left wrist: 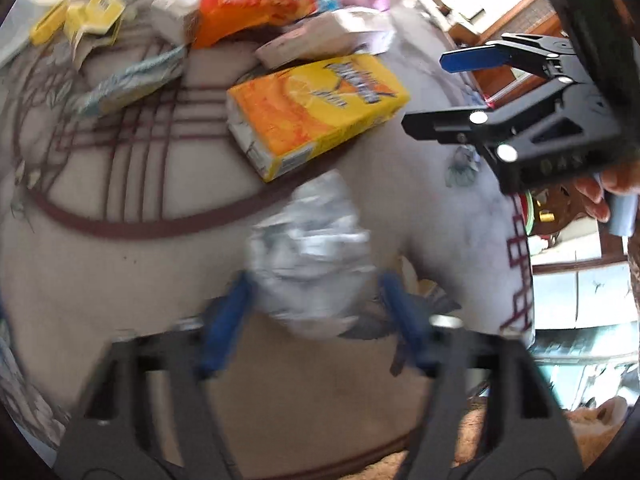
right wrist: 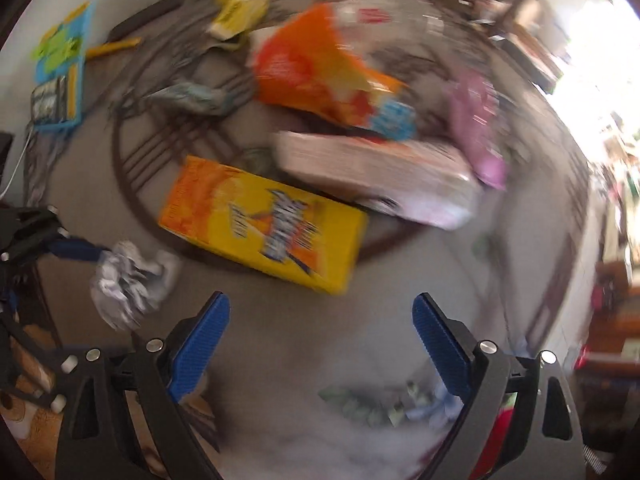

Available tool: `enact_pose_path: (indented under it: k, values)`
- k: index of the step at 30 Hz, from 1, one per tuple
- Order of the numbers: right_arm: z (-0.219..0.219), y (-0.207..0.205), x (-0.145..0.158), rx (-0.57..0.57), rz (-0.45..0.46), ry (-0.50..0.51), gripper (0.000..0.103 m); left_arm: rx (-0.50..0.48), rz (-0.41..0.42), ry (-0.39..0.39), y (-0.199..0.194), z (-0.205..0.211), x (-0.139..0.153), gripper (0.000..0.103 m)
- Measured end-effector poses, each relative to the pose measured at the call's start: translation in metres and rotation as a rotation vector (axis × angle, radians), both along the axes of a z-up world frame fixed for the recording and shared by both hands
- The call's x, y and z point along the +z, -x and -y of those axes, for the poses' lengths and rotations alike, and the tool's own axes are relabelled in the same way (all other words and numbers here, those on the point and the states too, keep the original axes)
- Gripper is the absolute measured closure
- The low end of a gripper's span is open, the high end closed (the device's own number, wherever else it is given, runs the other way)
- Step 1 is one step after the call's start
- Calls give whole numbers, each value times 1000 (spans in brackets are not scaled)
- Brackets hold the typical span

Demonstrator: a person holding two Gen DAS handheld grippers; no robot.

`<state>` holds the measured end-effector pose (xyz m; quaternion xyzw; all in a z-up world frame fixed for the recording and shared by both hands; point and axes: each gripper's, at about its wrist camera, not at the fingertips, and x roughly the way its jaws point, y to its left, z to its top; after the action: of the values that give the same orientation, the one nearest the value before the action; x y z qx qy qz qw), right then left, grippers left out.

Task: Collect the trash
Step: 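Grasp the crumpled paper with the left gripper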

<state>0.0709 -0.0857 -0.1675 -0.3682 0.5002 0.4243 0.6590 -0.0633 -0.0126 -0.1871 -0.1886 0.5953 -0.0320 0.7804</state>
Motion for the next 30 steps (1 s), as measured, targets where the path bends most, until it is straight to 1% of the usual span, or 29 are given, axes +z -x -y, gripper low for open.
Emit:
enact_pose_path:
  k: [2,4,7,10,12,13,15,17,20,23,25,27,29,30]
  values:
    - [-12,3,-4,49,-9,21,13,39,0,25,5,-10,-2,52]
    - [-23,5,-9,97,2,56,13,64,11,7,9,-18,2,53]
    - [-36,0,-17,130,3,100,13,113,35,3,13,-33,10,53]
    - [-47,-4,-24,154,-27,125,13,152,42,14,14,-51,14,52]
    - [-56,-3,-29,185,-54,145,10,169,39,35,15,-60,14,52]
    - [-59,-3,-32,194,-60,158,6,179,37,53,16,-64,14,52]
    - [-64,0,-36,220,-30,187,6,195,37,76,16,-70,14,52]
    - [-65,0,-35,212,-67,184,6,200,37,75,15,-72,14,52]
    - [-58,8,-30,203,-160,177,6,208,43,75,14,-78,15,52]
    - [-46,14,-28,192,-199,184,7,216,54,71,11,-85,17,52]
    - [-41,11,-22,159,-196,149,7,222,57,70,9,-89,17,52]
    - [-36,4,-15,113,-171,110,7,221,55,73,6,-92,16,52]
    - [-35,-3,-11,102,-119,106,7,216,52,74,4,-93,16,52]
    - [-37,-5,-10,114,-86,120,7,211,51,76,3,-94,16,51]
